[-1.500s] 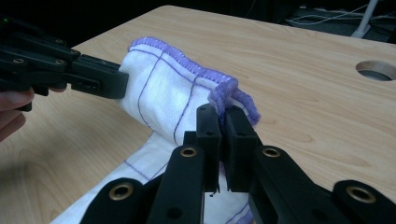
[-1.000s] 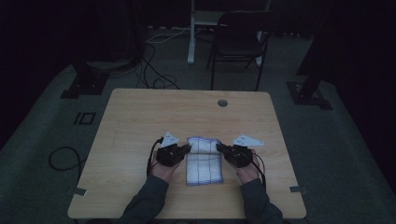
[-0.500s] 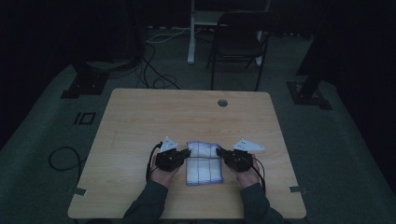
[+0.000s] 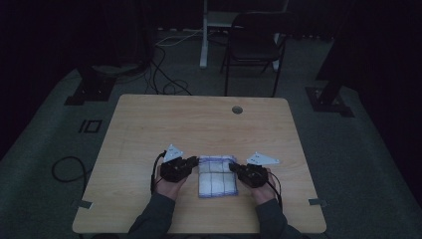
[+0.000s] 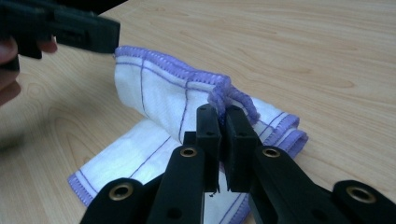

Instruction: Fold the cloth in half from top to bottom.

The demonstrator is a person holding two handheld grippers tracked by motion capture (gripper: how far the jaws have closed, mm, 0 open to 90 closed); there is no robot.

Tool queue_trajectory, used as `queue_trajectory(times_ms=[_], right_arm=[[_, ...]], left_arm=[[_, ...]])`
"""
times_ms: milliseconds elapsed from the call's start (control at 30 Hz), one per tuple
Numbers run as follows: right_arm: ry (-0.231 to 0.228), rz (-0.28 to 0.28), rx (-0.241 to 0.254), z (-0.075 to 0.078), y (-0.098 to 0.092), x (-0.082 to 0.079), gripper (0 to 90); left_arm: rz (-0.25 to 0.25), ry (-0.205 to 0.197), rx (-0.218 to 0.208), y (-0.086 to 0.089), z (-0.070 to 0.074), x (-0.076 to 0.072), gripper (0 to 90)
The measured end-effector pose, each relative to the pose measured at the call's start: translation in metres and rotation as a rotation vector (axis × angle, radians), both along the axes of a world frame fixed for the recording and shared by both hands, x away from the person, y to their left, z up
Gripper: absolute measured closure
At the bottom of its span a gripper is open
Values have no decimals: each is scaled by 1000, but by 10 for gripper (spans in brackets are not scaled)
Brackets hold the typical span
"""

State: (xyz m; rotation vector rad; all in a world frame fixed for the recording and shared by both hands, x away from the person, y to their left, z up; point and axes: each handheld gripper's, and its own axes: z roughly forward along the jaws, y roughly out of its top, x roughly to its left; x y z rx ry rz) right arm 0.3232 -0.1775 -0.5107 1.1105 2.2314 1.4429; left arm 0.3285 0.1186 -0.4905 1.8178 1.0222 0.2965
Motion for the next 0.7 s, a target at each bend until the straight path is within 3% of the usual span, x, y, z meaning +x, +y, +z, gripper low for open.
queue_trajectory(times_ms=[133, 333, 700], right_arm=[[2, 2, -1, -1, -1, -2, 870], [9, 2, 2, -3, -2, -5, 871], [22, 13, 0, -5, -4, -11, 869]], left_arm=[[14, 8, 0, 2, 2, 4, 802], [15, 54, 2, -1, 0, 12, 802], [-42, 110, 51, -12, -17, 8, 801]])
